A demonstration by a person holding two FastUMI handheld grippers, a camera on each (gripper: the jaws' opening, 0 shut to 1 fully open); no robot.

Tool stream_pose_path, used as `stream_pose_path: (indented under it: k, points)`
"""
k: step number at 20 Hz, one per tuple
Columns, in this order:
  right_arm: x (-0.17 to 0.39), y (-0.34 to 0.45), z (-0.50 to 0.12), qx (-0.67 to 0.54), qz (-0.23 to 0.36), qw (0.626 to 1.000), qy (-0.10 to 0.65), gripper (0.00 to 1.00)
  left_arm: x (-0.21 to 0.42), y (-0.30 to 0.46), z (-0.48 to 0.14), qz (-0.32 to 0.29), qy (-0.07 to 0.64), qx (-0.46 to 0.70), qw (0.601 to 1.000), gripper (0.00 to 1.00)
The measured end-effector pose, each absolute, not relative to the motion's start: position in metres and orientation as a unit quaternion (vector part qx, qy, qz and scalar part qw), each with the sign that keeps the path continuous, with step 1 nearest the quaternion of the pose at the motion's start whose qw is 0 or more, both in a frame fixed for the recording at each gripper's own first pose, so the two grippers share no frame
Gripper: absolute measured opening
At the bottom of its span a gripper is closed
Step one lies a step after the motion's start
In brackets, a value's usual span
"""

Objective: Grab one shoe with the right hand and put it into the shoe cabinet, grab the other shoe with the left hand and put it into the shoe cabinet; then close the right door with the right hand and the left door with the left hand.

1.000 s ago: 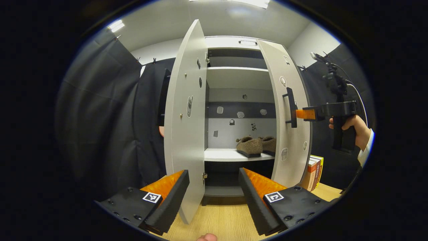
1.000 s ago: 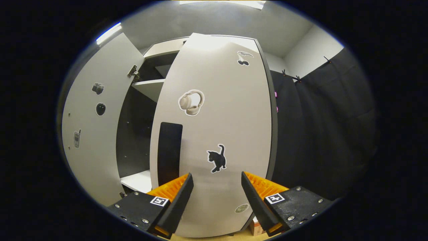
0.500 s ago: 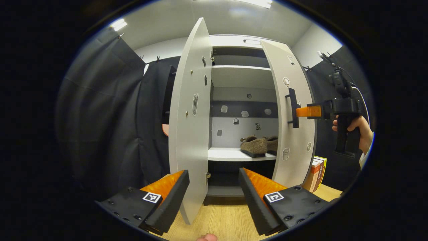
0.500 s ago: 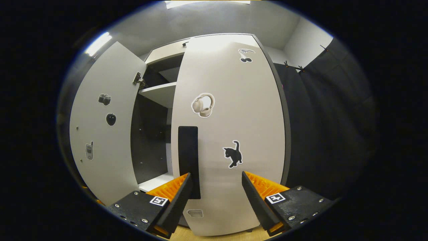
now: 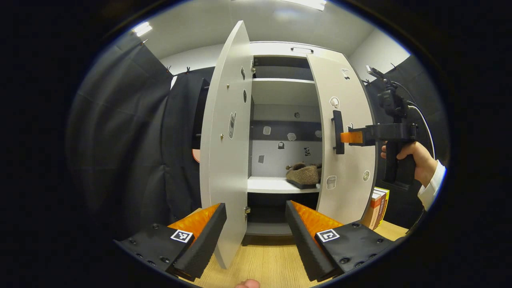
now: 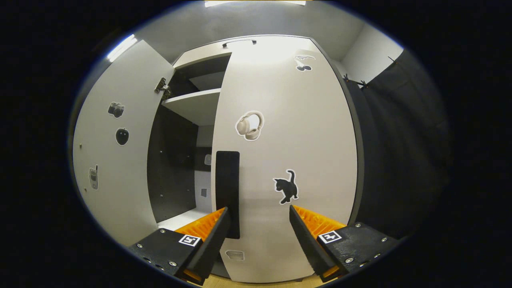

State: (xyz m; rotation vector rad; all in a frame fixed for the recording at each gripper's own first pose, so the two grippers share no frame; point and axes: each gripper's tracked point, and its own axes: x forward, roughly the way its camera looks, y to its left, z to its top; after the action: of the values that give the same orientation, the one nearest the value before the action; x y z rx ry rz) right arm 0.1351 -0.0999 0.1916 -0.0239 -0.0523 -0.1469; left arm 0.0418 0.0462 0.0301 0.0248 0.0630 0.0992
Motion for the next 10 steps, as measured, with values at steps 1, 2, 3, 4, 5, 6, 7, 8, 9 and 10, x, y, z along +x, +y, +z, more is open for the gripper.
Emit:
stream_pose_path:
  k: [1, 2, 3, 4, 5, 6, 7, 8, 9, 10]
  points:
    - [0.135, -0.100, 0.191, -0.014, -0.073, 0.997, -0.026, 0.91, 0.043, 0.045, 0.029, 0.047, 0.034, 0.011, 0.998, 0.97]
    - [0.135, -0.100, 0.192, -0.015, -0.073, 0.997, -0.026, 0.92, 0.044, 0.041, 0.027, 0.042, 0.038, 0.008, 0.998, 0.94]
    - [0.135, -0.102, 0.191, -0.015, -0.075, 0.997, -0.024, 0.92, 0.044, 0.038, 0.025, 0.038, 0.041, 0.007, 0.998, 0.99]
    - [0.132, -0.104, 0.191, -0.015, -0.078, 0.997, -0.020, 0.92, 0.044, 0.036, 0.027, 0.035, 0.040, 0.007, 0.999, 0.97]
    - [0.128, -0.104, 0.192, -0.014, -0.076, 0.997, -0.020, 0.92, 0.045, 0.035, 0.028, 0.033, 0.037, 0.009, 0.999, 0.97]
    - [0.120, -0.105, 0.195, -0.011, -0.076, 0.997, -0.023, 0.92, 0.045, 0.034, 0.032, 0.033, 0.034, 0.011, 0.999, 0.96]
    - [0.111, -0.106, 0.198, -0.012, -0.076, 0.997, -0.026, 0.92, 0.044, 0.033, 0.035, 0.031, 0.031, 0.013, 0.999, 0.97]
    - [0.102, -0.109, 0.200, -0.014, -0.079, 0.996, -0.026, 0.92, 0.044, 0.032, 0.039, 0.032, 0.028, 0.014, 0.999, 0.96]
    - [0.091, -0.113, 0.201, -0.018, -0.082, 0.996, -0.026, 0.92, 0.043, 0.032, 0.042, 0.031, 0.025, 0.014, 0.999, 0.96]
    - [0.083, -0.116, 0.203, -0.020, -0.084, 0.996, -0.025, 0.92, 0.042, 0.031, 0.046, 0.031, 0.022, 0.012, 0.999, 0.94]
